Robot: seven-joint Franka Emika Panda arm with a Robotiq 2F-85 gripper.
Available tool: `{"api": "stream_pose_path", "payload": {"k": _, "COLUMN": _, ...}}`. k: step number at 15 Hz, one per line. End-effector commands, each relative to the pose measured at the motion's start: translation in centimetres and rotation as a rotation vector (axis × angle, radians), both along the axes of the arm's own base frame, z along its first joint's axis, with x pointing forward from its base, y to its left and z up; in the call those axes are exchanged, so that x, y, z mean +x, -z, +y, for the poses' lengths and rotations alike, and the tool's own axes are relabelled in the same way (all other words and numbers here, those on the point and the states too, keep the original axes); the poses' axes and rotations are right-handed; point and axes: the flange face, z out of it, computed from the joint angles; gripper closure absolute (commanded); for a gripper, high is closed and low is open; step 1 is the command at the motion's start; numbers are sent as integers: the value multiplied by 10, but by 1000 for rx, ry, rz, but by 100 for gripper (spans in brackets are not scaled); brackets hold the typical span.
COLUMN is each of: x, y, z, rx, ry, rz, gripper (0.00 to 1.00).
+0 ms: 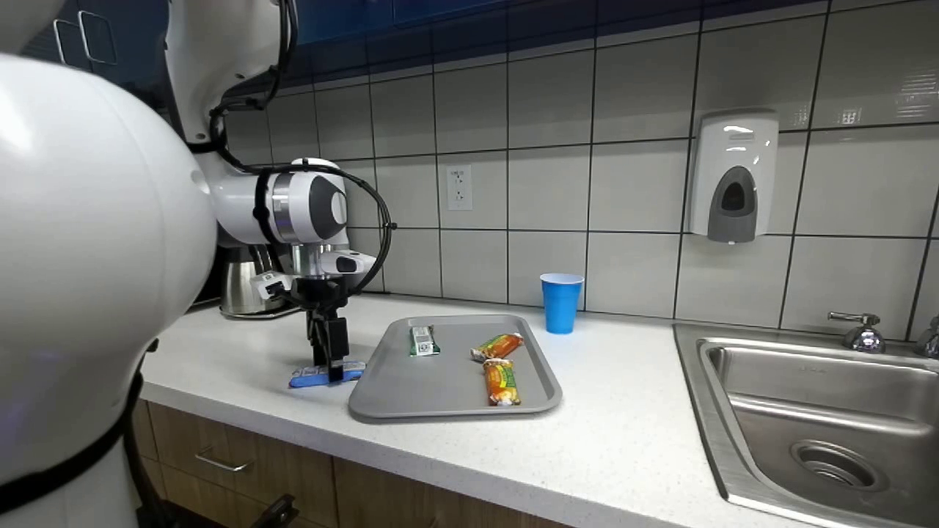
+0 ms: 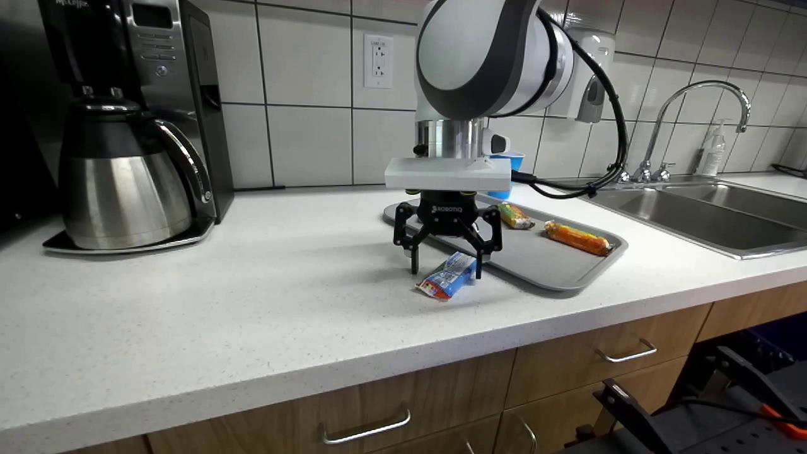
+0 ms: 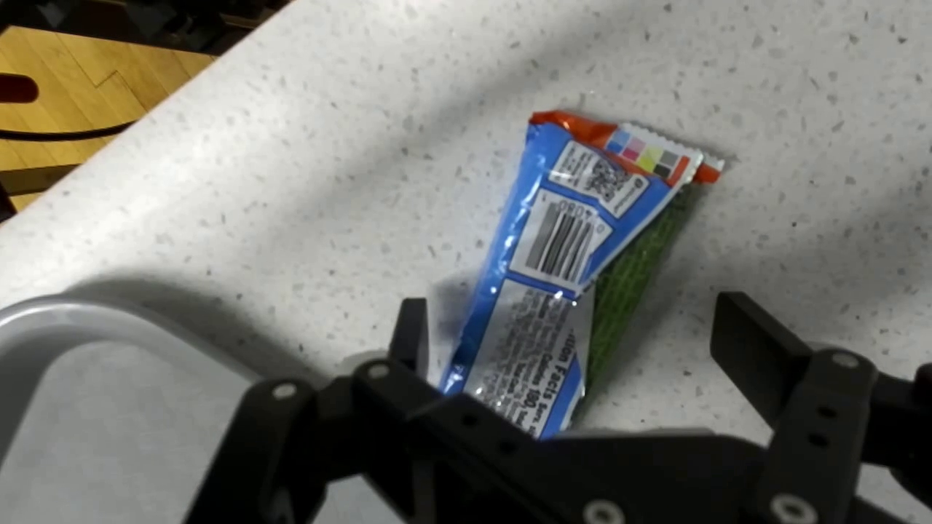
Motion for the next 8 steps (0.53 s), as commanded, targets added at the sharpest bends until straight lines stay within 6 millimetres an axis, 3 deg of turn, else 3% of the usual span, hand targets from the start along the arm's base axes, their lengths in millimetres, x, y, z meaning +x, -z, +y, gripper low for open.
{"api": "stream_pose_path", "payload": {"k": 1, "x": 0, "y": 0, "z": 0, "rx": 0, "ry": 0, "rz": 1, "gripper": 0}}
{"api": "stream_pose_path", "payload": {"k": 8, "x": 1, "y": -10, "z": -6, "rx": 12, "ry": 77, "rz": -51, "gripper": 0}}
